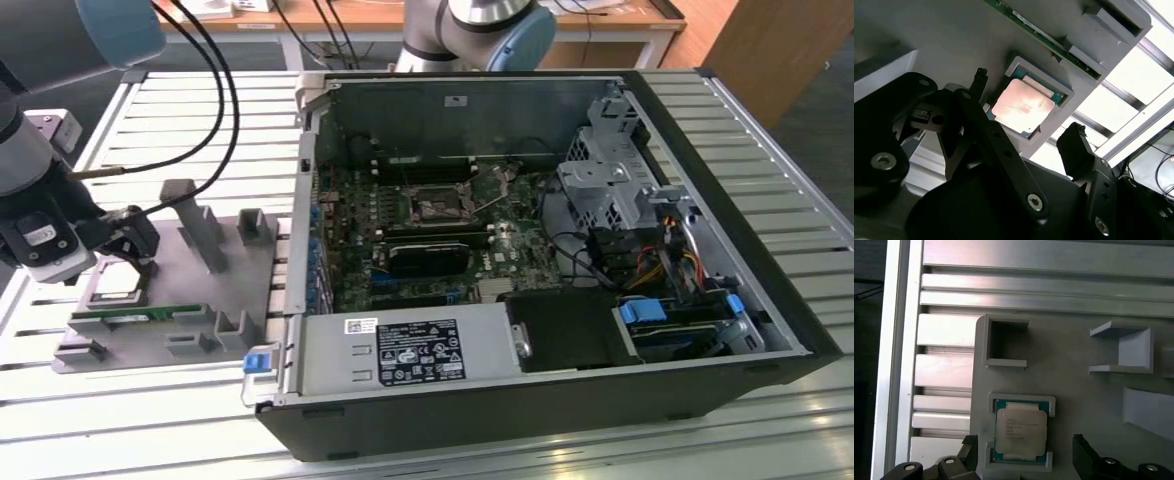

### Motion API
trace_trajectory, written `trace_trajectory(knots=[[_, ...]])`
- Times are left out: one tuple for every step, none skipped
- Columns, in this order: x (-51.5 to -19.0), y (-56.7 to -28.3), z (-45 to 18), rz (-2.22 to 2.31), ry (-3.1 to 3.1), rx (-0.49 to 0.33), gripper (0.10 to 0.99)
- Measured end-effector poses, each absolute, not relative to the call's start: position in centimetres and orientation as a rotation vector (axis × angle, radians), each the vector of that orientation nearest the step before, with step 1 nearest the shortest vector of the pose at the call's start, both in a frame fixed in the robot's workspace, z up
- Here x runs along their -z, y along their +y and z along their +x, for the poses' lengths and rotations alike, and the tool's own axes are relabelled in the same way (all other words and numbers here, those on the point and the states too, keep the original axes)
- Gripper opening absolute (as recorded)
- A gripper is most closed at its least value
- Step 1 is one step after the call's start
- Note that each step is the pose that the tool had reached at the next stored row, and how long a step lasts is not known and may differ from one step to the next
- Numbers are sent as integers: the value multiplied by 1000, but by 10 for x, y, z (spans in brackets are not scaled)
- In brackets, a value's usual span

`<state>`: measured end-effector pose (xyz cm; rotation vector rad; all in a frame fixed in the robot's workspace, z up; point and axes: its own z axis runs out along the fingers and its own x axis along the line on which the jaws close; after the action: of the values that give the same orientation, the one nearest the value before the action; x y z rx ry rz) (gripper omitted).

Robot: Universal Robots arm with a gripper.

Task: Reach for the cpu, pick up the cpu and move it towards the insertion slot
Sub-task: 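Pick up the cpu and move it towards the insertion slot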

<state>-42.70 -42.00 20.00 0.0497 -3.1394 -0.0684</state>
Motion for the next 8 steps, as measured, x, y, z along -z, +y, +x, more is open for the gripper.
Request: trace_trajectory(knots=[[-199, -419, -428, 50, -3139, 68, 835], [-198, -417, -429, 50, -3139, 68, 835], [-196, -415, -430, 50, -3139, 68, 835], [-195, -413, -431, 50, -3139, 68, 820], [-194, -412, -433, 50, -3139, 69, 820], [-193, -412, -434, 50, -3139, 68, 753], [-192, -411, -435, 50, -3139, 68, 753], [-190, -411, -435, 50, -3139, 69, 753]])
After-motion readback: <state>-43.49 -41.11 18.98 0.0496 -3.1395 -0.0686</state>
